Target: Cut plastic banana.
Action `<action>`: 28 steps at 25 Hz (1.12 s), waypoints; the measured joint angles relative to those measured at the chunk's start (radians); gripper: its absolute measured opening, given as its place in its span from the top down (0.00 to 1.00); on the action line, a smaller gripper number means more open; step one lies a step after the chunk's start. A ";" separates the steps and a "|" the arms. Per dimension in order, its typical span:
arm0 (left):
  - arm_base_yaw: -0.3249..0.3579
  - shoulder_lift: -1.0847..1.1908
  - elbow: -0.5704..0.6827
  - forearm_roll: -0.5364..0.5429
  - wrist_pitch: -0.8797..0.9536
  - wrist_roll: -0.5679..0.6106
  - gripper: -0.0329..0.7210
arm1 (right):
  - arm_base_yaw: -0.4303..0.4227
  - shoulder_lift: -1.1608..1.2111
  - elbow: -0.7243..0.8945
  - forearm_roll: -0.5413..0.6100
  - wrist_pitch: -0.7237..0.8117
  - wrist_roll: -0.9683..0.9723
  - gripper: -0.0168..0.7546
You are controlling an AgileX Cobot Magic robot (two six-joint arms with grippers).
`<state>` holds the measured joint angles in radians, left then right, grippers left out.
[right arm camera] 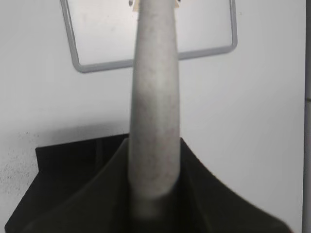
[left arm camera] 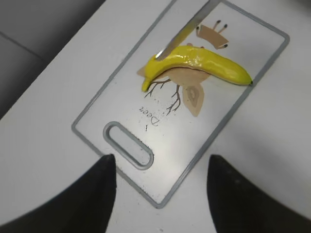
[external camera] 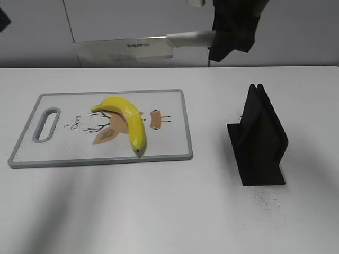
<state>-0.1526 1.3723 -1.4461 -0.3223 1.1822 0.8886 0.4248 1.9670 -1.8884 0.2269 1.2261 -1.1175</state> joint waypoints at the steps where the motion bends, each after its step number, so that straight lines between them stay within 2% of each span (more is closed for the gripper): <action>1: -0.021 0.035 -0.040 0.009 0.018 0.016 0.19 | 0.000 0.017 -0.020 0.015 0.000 -0.011 0.73; 5: -0.099 0.183 -0.169 0.009 0.030 0.109 0.19 | 0.000 0.057 -0.058 0.054 -0.001 -0.056 0.73; 9: -0.150 0.294 -0.230 0.005 0.032 0.192 0.19 | 0.000 0.083 -0.060 0.073 -0.001 -0.111 0.73; 16: -0.160 0.413 -0.234 -0.002 0.034 0.326 0.23 | 0.000 0.104 -0.060 0.112 -0.001 -0.145 0.73; 22: -0.159 0.465 -0.235 0.001 0.034 0.362 0.28 | 0.000 0.105 -0.061 0.134 -0.002 -0.155 0.73; 24: -0.158 0.472 -0.235 0.005 0.033 0.363 0.37 | 0.000 0.105 -0.061 0.134 -0.002 -0.156 0.73; 28: -0.157 0.472 -0.235 0.010 0.033 0.363 0.83 | -0.003 0.108 -0.061 0.137 -0.002 -0.158 0.73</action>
<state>-0.3095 1.8439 -1.6806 -0.3127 1.2155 1.2515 0.4217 2.0752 -1.9493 0.3643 1.2240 -1.2754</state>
